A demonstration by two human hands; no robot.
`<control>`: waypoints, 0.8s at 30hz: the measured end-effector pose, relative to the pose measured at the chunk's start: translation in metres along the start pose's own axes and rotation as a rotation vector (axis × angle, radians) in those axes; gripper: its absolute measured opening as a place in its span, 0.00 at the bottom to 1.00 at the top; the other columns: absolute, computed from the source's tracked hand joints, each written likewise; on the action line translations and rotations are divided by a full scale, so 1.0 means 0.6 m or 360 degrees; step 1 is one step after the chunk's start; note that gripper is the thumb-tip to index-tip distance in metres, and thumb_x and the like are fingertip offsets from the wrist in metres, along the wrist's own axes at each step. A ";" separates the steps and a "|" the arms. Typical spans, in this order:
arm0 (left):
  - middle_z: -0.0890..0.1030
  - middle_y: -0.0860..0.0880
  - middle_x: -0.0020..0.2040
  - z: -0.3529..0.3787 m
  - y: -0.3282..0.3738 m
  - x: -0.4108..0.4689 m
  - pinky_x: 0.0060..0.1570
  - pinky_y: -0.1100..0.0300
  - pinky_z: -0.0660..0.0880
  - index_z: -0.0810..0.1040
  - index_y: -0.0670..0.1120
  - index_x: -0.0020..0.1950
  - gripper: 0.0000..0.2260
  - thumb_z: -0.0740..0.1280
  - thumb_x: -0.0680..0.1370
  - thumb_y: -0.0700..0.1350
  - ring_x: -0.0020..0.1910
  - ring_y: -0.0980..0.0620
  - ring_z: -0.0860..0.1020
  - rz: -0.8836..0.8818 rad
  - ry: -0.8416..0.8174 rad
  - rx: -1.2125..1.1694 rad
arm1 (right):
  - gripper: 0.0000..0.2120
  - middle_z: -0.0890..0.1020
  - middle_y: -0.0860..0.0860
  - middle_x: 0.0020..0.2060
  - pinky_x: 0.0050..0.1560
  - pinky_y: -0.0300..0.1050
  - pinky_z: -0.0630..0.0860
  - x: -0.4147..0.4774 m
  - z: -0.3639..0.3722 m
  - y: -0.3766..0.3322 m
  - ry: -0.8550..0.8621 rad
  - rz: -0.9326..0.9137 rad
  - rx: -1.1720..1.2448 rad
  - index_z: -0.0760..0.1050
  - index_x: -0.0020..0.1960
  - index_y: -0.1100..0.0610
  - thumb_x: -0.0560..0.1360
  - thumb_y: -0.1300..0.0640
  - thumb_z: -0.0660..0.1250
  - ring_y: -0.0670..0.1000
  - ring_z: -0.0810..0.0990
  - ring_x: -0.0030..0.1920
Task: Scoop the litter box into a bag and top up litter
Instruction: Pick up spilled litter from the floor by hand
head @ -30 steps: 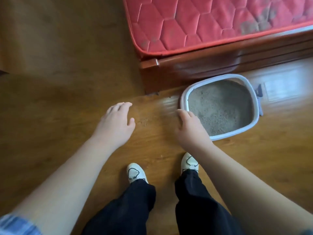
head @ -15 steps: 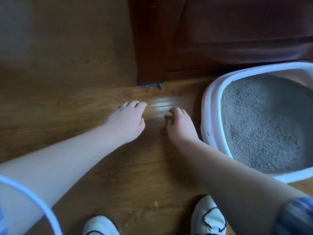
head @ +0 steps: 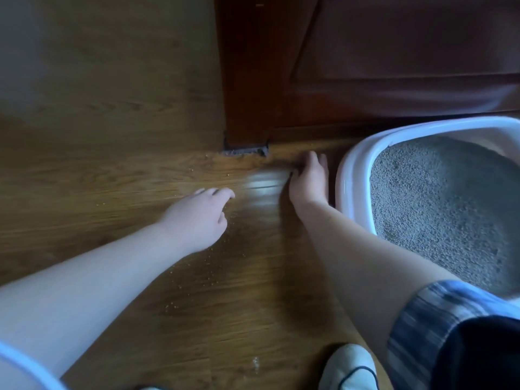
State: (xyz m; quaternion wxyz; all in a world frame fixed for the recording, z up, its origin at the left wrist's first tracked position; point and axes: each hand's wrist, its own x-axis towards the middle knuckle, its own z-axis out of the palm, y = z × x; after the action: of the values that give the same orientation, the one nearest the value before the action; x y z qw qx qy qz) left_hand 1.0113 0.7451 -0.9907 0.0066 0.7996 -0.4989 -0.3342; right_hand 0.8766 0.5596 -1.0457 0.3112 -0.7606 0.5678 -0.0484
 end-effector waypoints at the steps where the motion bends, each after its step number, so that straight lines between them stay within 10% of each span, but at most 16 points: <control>1: 0.71 0.52 0.72 0.002 -0.005 0.000 0.54 0.54 0.78 0.63 0.54 0.74 0.20 0.57 0.82 0.45 0.68 0.50 0.70 -0.0002 -0.0011 0.0022 | 0.12 0.70 0.53 0.61 0.62 0.51 0.72 0.006 0.003 -0.001 -0.0027 -0.0003 -0.0026 0.73 0.59 0.55 0.77 0.63 0.61 0.57 0.73 0.60; 6: 0.71 0.51 0.72 -0.003 -0.037 -0.004 0.48 0.53 0.80 0.64 0.54 0.73 0.19 0.57 0.82 0.45 0.66 0.50 0.71 -0.0103 -0.0045 -0.0064 | 0.11 0.73 0.55 0.62 0.54 0.45 0.70 0.020 0.006 0.004 -0.0154 -0.0058 -0.0193 0.76 0.56 0.56 0.78 0.66 0.59 0.59 0.74 0.60; 11: 0.73 0.52 0.67 -0.003 -0.058 -0.028 0.33 0.56 0.77 0.69 0.53 0.70 0.16 0.57 0.82 0.45 0.34 0.55 0.76 -0.0211 -0.0066 -0.0237 | 0.08 0.74 0.57 0.59 0.50 0.47 0.73 -0.006 -0.004 0.000 -0.0225 -0.0081 -0.0264 0.73 0.48 0.55 0.78 0.65 0.59 0.61 0.76 0.56; 17: 0.78 0.57 0.57 0.001 -0.079 -0.048 0.40 0.57 0.77 0.74 0.55 0.61 0.12 0.59 0.82 0.42 0.43 0.56 0.78 -0.0243 0.0019 -0.0790 | 0.07 0.74 0.49 0.54 0.51 0.34 0.73 -0.080 -0.001 -0.047 -0.0218 -0.0368 -0.0012 0.71 0.50 0.51 0.80 0.63 0.62 0.39 0.73 0.45; 24: 0.83 0.45 0.48 0.028 -0.086 -0.097 0.47 0.59 0.80 0.77 0.42 0.55 0.11 0.55 0.84 0.39 0.47 0.48 0.83 -0.0466 0.0136 -0.1872 | 0.10 0.76 0.48 0.47 0.45 0.28 0.70 -0.206 0.045 -0.130 -0.0422 -0.0918 0.0164 0.76 0.57 0.57 0.77 0.65 0.64 0.45 0.74 0.45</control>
State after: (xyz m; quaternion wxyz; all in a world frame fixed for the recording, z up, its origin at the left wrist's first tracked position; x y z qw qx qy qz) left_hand 1.0269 0.8232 -0.9909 0.4213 0.7349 -0.1148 -0.5189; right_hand 0.9095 0.6941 -0.9914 0.3940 -0.8731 0.2800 -0.0636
